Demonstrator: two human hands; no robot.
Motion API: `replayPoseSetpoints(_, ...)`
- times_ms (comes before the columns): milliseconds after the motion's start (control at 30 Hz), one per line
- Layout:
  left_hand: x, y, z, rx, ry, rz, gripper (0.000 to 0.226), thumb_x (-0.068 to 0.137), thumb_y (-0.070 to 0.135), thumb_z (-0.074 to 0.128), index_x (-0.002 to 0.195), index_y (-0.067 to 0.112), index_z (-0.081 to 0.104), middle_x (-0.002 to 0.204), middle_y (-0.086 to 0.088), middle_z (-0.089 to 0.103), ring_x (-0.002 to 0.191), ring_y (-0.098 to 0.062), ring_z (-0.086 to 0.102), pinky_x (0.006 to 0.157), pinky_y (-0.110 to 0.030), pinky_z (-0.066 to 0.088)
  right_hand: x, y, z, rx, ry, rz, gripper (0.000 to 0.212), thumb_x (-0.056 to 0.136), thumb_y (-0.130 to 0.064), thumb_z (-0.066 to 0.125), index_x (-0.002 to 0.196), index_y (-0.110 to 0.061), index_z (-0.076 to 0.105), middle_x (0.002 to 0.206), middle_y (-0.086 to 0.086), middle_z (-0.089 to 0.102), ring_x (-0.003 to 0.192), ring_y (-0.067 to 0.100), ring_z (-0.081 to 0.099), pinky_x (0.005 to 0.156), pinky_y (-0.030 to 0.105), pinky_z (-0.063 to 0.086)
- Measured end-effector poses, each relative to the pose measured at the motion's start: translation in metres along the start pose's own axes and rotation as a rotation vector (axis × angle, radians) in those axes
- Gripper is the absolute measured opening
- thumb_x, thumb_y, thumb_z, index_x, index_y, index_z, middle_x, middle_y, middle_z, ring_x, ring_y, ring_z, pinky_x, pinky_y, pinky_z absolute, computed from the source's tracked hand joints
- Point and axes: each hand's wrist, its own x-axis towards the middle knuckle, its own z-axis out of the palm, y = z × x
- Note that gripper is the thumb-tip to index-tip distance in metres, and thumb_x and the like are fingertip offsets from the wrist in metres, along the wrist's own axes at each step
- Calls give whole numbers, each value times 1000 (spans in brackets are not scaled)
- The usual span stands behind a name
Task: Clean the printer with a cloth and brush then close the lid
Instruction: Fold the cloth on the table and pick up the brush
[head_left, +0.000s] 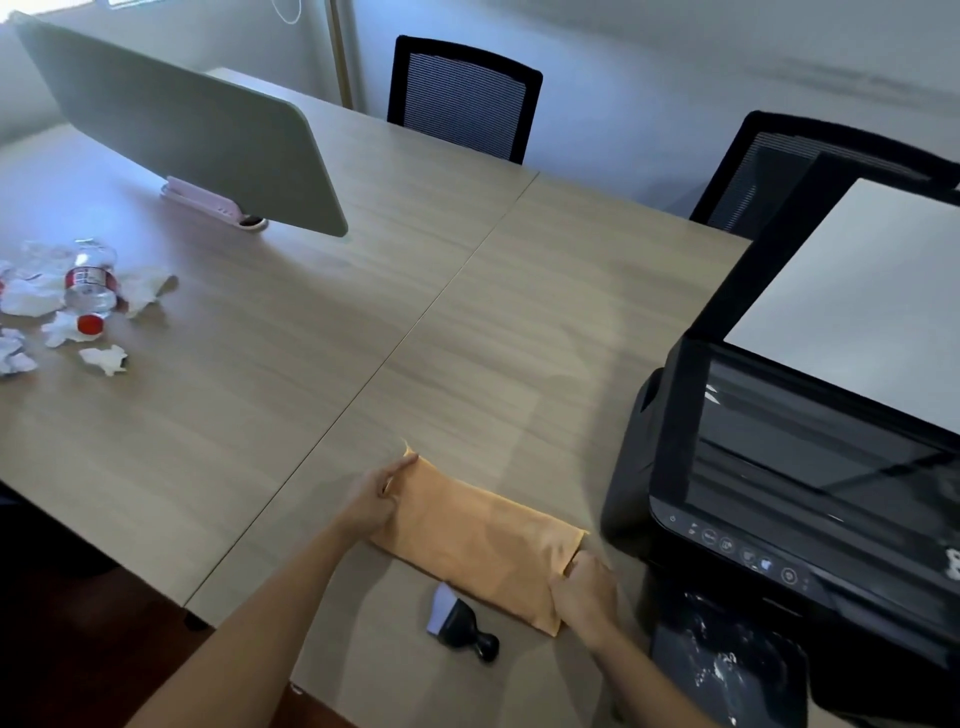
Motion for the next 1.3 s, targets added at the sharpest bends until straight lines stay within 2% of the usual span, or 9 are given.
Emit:
replayPoseSetpoints(100,11,-12,3,120,1,73,73,78,-17,45,144,14,39,145,-20,44,137,-29,41,92,-6,29,-4,4,0,145,-20,24,20,85,-17,58,104,-9,58,109,11,67,95,28,61,73,29,43)
replayPoseSetpoints(233,20,-19,3,270,-46,117,77,79,-7,54,148,17,30,156,-1,29,146,-14,24,115,-21,18,-6,11,-5,220,-84,48,40,81,-8,63,119,-13,50,112,9,64,102,27,60,83,33,48)
replayPoseSetpoints(433,25,-20,14,202,38,48,71,82,5,63,146,22,36,149,-13,33,139,-24,34,111,-30,28,-7,19,-9,364,-133,52,71,74,7,62,136,-18,40,103,1,56,93,20,55,84,35,51)
replayPoseSetpoints(633,14,-9,19,249,225,88,63,80,5,60,139,22,46,149,-9,30,132,-27,39,104,-36,38,-14,-4,-22,481,27,-53,47,73,2,61,113,-20,48,99,3,65,82,17,61,83,39,53)
replayPoseSetpoints(767,-1,2,17,-232,74,-14,43,90,36,54,124,10,58,116,-8,64,108,-26,62,83,-25,51,-28,-51,-31,484,113,-337,44,73,-4,63,110,-24,48,86,-4,64,83,21,65,80,34,52)
replayPoseSetpoints(933,2,-10,-2,-949,-268,-383,81,87,73,14,115,13,61,100,-8,67,76,-21,70,70,-35,55,-33,-109,-16,693,-279,-504,36,92,-18,57,122,-29,40,96,2,68,79,15,69,76,30,57)
replayPoseSetpoints(1067,-7,-14,0,-715,-178,-291,30,94,25,55,120,11,58,79,-2,72,62,-8,66,55,-24,53,-22,-99,9,399,-156,-499,28,93,-7,43,118,-17,52,109,5,68,102,22,63,95,29,46)
replayPoseSetpoints(1133,-5,-22,4,-541,12,-200,49,81,-13,59,124,10,53,83,-9,69,63,-11,67,57,-25,55,-22,-87,18,130,-185,-606,31,93,-3,40,118,-8,57,120,9,64,113,26,58,93,23,38)
replayPoseSetpoints(1300,2,-25,2,-284,280,-20,34,83,-2,58,93,29,65,93,-6,72,84,-21,65,78,-33,53,-18,-65,38,-288,-401,-867,46,94,-3,41,139,-2,42,155,16,30,142,31,28,115,30,21)
